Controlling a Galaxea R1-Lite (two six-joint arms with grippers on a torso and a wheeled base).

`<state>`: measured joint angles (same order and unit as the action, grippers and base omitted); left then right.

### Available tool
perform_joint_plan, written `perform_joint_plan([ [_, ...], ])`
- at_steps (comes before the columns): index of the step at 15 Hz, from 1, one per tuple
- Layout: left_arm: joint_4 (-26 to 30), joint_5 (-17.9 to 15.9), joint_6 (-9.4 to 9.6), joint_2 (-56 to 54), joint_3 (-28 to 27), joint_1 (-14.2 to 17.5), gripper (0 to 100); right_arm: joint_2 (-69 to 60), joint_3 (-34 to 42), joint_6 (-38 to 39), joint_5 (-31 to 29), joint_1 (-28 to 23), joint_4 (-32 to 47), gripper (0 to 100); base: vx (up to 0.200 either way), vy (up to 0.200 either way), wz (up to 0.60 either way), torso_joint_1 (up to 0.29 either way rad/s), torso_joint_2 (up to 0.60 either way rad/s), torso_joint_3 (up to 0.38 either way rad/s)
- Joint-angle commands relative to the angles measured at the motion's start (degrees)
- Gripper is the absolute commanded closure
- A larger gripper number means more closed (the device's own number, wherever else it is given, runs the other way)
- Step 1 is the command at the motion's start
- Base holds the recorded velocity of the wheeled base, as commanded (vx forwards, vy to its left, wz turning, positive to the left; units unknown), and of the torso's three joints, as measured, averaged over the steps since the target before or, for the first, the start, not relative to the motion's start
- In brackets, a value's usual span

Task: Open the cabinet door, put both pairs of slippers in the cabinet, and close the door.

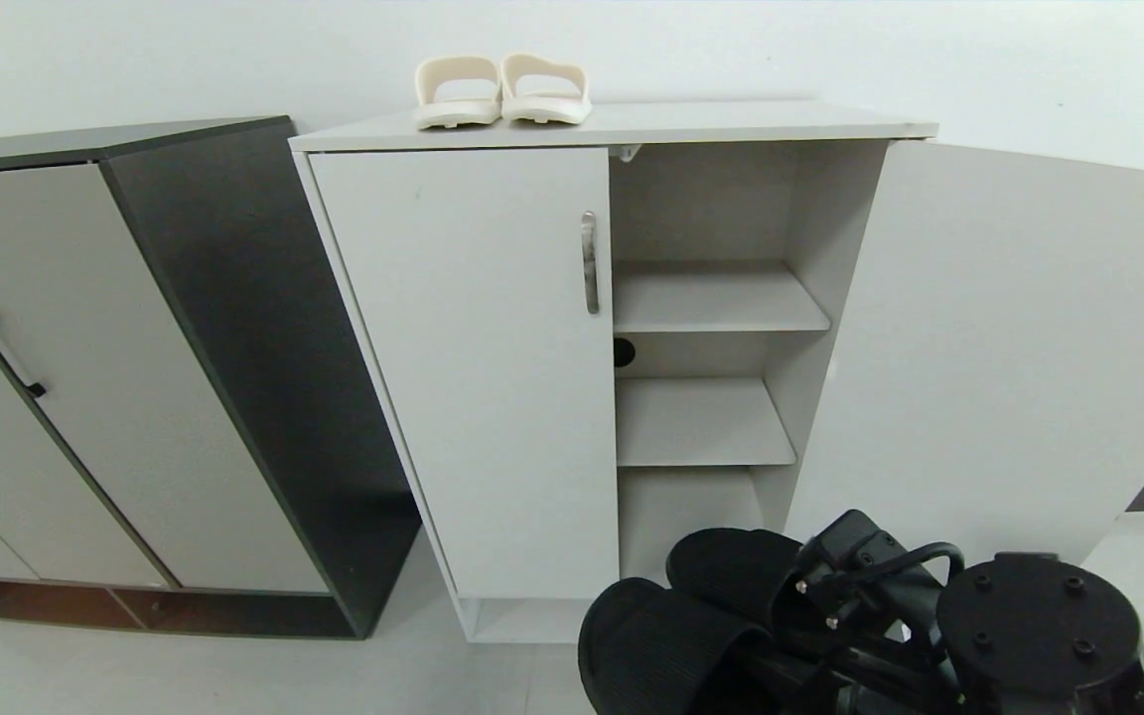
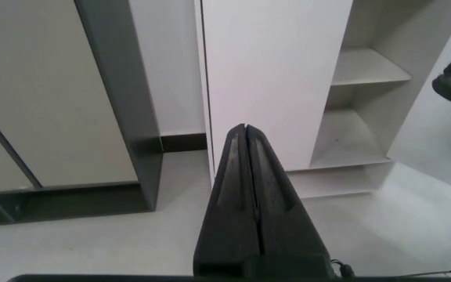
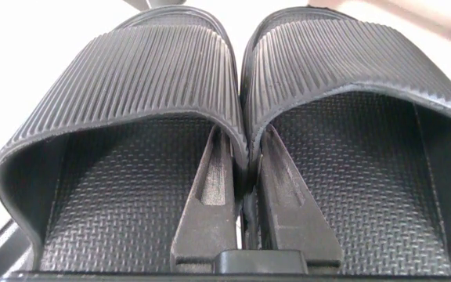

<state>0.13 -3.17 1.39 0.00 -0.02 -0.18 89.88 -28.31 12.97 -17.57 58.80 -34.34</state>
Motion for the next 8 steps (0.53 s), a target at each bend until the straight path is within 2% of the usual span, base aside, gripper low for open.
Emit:
perform_joint_plan([
  [1, 0.04, 0.01, 0.02, 0.09, 0.02, 0.01, 100, 1.79, -0.08, 0.04, -0.19, 0.00, -1.17, 100, 0.000, 0.000, 0.00, 0.000, 0.00, 0.000],
  [2, 0.04, 0.01, 0.02, 0.09, 0.02, 0.01, 100, 2.32, -0.17, 0.04, -0.28, 0.00, -1.52, 100, 0.000, 0.000, 0.00, 0.000, 0.00, 0.000],
  [6, 0.04, 0.01, 0.02, 0.09, 0.02, 0.01, 100, 6.18, -2.72, 0.65, -3.35, -0.08, -1.61, 100, 0.000, -0.200, 0.00, 0.000, 0.00, 0.002],
  [8, 0.04, 0.01, 0.02, 0.09, 0.02, 0.01, 100, 12.51, -6.76, 3.38, -9.86, -0.17, -1.69, 100, 0.000, -0.200, 0.00, 0.010, 0.01, 0.000],
])
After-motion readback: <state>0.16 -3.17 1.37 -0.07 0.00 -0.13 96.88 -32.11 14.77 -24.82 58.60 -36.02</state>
